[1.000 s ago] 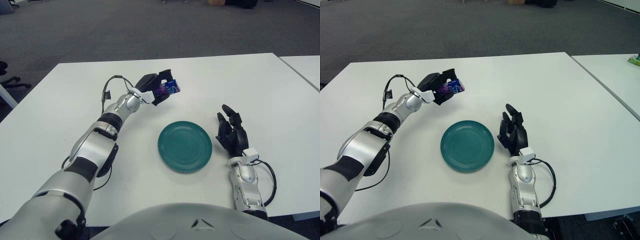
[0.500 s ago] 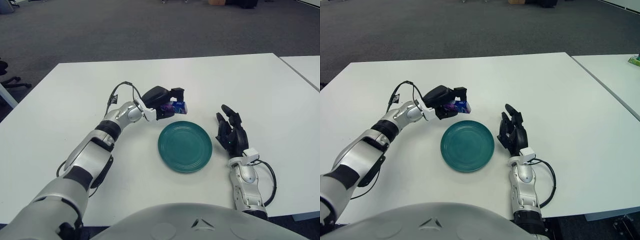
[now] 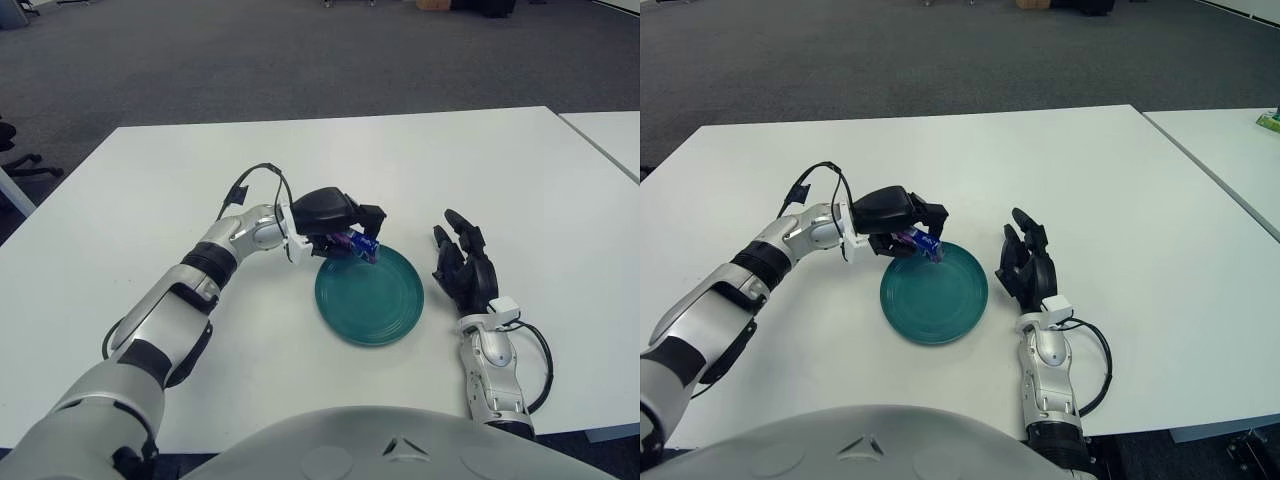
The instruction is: Put the gum into the plate.
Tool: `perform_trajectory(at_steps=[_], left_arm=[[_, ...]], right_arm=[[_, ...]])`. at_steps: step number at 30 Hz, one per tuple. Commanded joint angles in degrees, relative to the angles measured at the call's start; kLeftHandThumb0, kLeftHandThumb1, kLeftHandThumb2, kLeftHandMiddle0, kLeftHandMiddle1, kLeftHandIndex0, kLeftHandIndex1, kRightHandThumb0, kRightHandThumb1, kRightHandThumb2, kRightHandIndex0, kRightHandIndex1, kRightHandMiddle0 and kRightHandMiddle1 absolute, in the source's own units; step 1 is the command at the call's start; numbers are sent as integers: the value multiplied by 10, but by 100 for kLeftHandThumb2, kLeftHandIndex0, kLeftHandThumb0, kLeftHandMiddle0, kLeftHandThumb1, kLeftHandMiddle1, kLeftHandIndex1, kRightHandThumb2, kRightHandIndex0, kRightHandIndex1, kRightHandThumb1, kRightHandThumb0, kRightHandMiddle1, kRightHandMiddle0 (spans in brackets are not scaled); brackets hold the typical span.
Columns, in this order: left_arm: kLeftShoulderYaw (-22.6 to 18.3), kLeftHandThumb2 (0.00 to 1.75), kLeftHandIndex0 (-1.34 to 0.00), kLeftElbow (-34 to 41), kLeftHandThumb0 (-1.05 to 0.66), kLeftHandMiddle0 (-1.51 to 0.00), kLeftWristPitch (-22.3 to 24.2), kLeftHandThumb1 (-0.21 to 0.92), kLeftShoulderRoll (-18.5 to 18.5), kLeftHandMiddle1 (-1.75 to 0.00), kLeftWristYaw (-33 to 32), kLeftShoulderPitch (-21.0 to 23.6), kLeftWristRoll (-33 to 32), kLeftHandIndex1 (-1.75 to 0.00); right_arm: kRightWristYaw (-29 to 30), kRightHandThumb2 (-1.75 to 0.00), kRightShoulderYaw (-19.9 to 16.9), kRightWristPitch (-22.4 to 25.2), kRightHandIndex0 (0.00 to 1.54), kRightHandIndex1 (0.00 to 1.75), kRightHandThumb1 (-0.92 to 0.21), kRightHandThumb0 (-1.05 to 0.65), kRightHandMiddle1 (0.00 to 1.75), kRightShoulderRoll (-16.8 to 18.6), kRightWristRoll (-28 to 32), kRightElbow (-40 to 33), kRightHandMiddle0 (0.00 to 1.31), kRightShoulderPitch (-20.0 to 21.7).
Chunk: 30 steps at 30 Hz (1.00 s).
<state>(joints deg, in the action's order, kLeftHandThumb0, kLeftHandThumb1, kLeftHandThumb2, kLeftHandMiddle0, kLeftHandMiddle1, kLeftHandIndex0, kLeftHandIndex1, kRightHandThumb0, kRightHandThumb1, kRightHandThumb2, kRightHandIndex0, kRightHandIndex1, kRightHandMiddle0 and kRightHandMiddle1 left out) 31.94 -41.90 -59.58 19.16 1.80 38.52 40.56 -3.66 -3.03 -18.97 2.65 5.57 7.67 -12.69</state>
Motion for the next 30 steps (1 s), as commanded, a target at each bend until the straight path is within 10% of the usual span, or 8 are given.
perform_trajectory(at_steps=[1, 15, 19, 22, 30], left_arm=[[6, 136, -64, 14, -49, -122, 9, 28, 16, -175, 4, -7, 20, -175], [17, 130, -60, 16, -47, -116, -10, 33, 10, -175, 20, -22, 11, -175], [21, 97, -44, 13, -42, -61, -1, 57, 10, -173, 73, -22, -23, -172], [26, 57, -15, 18, -83, -23, -3, 81, 17, -123, 108, -20, -40, -145], [22, 39, -1, 36, -104, -8, -16, 91, 29, -22, 135, -21, -44, -37]], right_arm=[[4, -79, 8, 39, 24, 0, -92, -75, 55, 10, -1, 30, 0, -43], [18, -82, 19, 52, 20, 0, -92, -71, 46, 8, -16, 9, 0, -52], [18, -82, 18, 56, 19, 0, -92, -71, 47, 10, -9, 11, 0, -49], [16, -82, 19, 59, 18, 0, -92, -71, 48, 10, -5, 6, 0, -49], [14, -81, 22, 39, 21, 1, -92, -68, 50, 8, -7, 8, 0, -47]])
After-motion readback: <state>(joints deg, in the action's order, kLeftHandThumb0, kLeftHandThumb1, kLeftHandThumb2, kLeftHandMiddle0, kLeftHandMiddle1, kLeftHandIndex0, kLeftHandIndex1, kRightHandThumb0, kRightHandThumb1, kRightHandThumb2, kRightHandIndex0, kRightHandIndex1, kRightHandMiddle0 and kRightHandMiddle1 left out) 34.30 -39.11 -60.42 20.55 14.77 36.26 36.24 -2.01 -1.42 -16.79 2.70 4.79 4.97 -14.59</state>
